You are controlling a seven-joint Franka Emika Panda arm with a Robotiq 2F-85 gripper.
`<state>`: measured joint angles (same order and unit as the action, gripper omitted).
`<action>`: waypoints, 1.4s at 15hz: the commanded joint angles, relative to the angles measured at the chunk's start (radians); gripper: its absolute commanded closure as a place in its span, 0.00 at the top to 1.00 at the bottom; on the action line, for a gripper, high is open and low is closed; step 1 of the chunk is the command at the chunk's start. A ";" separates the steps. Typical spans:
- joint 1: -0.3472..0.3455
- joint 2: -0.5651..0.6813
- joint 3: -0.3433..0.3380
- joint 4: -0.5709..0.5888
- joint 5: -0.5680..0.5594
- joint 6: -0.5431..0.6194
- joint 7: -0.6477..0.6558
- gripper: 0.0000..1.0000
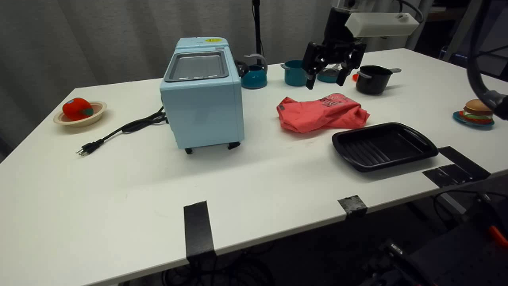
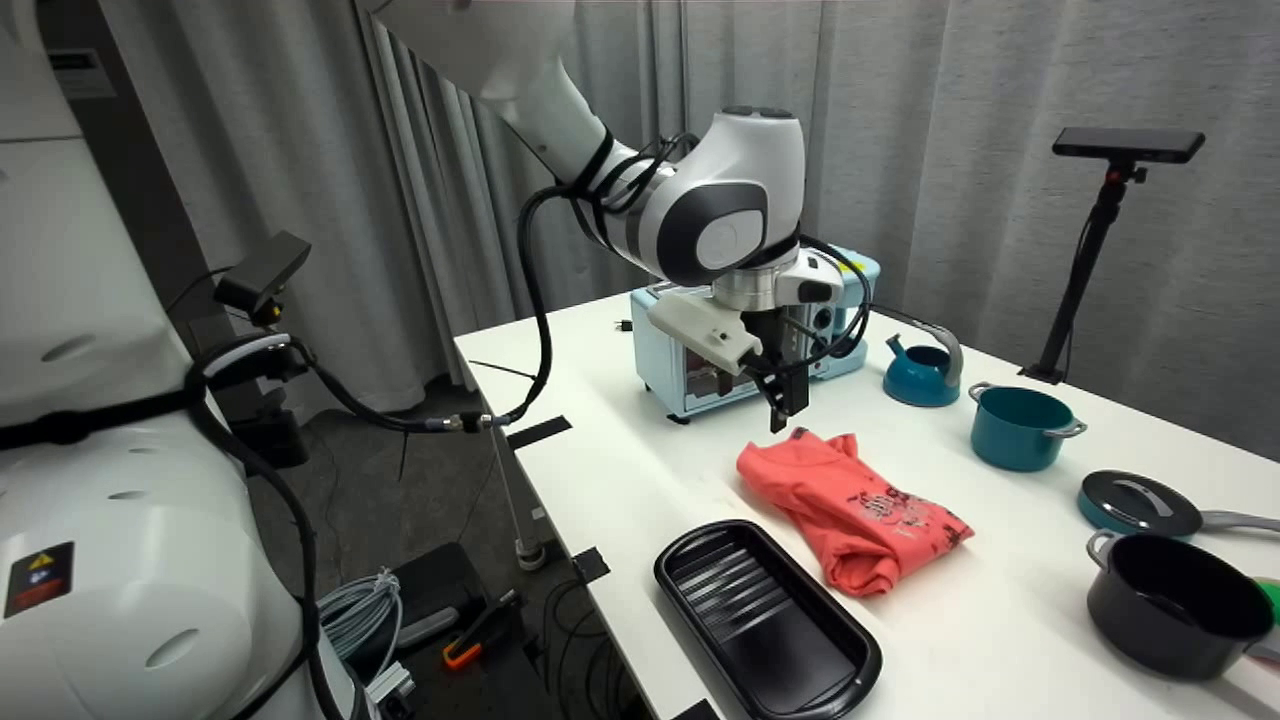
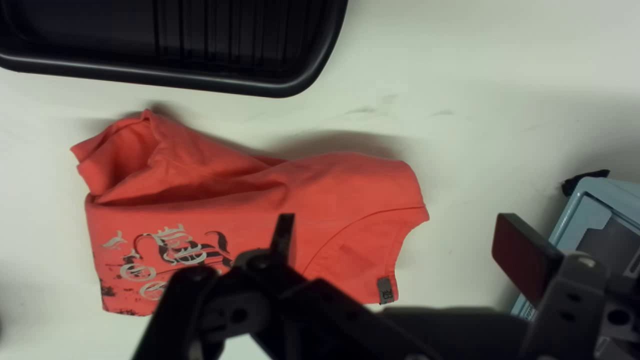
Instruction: Unfold the orange cloth
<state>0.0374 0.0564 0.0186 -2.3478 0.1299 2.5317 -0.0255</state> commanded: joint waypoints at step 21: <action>0.017 0.321 0.056 0.192 0.000 0.143 0.035 1.00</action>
<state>0.0436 0.2956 0.0693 -2.2169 0.1339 2.6408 -0.0170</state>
